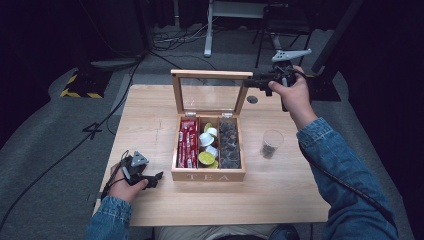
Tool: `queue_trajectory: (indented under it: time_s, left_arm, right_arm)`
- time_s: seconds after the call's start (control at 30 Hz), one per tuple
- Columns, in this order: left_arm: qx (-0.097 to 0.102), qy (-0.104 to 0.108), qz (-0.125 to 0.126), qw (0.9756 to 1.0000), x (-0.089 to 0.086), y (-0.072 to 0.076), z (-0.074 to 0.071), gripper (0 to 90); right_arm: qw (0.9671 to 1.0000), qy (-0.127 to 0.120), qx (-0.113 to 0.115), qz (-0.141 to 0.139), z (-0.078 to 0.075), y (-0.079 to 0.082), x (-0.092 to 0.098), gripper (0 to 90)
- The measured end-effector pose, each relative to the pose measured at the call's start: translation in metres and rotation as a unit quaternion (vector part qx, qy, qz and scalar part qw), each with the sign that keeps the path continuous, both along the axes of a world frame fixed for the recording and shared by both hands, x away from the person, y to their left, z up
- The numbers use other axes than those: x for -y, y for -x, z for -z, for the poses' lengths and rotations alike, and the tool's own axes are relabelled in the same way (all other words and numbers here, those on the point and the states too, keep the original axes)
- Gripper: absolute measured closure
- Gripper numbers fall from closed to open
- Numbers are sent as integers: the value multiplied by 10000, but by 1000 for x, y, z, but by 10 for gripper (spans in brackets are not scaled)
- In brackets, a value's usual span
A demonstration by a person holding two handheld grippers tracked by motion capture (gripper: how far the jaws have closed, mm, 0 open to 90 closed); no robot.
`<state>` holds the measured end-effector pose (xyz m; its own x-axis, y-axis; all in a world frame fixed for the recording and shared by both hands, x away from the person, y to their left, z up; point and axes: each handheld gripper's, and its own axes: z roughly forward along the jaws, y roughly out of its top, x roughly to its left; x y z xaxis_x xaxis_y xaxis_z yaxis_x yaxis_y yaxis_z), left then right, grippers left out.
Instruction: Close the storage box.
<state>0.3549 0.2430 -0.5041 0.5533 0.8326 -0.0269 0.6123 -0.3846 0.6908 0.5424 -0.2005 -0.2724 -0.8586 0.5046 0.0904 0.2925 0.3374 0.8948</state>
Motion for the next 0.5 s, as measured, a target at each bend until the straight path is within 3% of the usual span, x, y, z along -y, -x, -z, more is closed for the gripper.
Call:
queue_trajectory:
  time_s: [0.37,0.5]
  left_arm:
    - [1,-2,-7,10000,0,0,0,155]
    - [1,-1,-12,10000,0,0,0,155]
  right_arm:
    - [9997,44,45,-231,10,27,2,594]
    - [9994,173,73,-289,15,36,-1,581]
